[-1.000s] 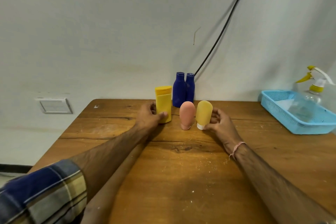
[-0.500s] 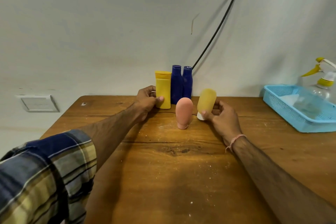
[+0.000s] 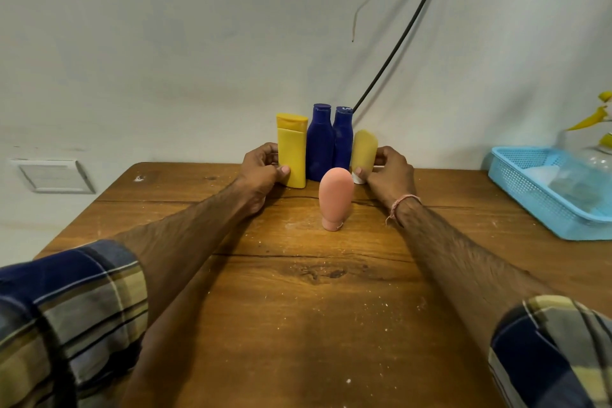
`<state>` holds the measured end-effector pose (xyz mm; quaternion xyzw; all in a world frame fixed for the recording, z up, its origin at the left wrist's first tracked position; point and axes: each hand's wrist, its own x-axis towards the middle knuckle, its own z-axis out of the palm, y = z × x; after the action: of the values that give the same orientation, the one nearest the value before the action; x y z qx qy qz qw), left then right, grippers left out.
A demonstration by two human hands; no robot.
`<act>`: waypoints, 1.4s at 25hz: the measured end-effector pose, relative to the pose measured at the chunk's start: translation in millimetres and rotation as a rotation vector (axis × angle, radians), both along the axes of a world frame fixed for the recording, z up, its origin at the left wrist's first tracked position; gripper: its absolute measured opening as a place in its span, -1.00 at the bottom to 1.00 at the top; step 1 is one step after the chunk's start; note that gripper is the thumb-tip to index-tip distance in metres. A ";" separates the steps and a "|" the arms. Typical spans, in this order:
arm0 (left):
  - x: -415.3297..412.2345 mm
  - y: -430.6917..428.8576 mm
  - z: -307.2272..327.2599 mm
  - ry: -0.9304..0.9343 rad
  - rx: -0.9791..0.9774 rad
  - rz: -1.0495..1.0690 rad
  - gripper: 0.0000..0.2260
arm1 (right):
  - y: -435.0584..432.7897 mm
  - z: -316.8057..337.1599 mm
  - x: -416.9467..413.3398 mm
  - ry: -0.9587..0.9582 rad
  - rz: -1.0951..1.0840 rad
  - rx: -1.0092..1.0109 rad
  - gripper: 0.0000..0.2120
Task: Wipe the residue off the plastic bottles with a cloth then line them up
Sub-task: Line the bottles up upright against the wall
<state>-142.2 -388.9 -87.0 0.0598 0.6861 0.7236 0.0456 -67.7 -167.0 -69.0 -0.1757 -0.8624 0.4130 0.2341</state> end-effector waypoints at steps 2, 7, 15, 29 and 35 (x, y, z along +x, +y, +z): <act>-1.4 1.8 -0.6 0.013 0.001 0.015 -0.72 | 0.7 -1.9 0.5 -0.018 0.022 0.001 -0.51; -4.6 5.7 -0.3 0.016 0.003 0.053 -0.71 | -11.1 -3.4 25.5 0.099 -0.145 -0.192 -0.56; -6.7 8.0 2.7 0.000 0.010 0.031 -0.68 | -56.9 0.2 100.0 -0.129 0.343 -0.286 -0.23; 5.7 21.4 -1.0 0.202 -0.218 0.059 0.09 | 6.7 -5.0 37.0 0.076 -0.230 -0.105 -0.52; 4.7 50.3 -3.3 0.273 -0.362 0.242 0.18 | 18.6 -5.2 10.2 0.022 -0.138 -0.031 -0.47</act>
<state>-137.5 -338.6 -90.3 0.0651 0.8064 0.5745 -0.1244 -57.5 -148.4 -74.2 -0.2336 -0.8391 0.4111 0.2689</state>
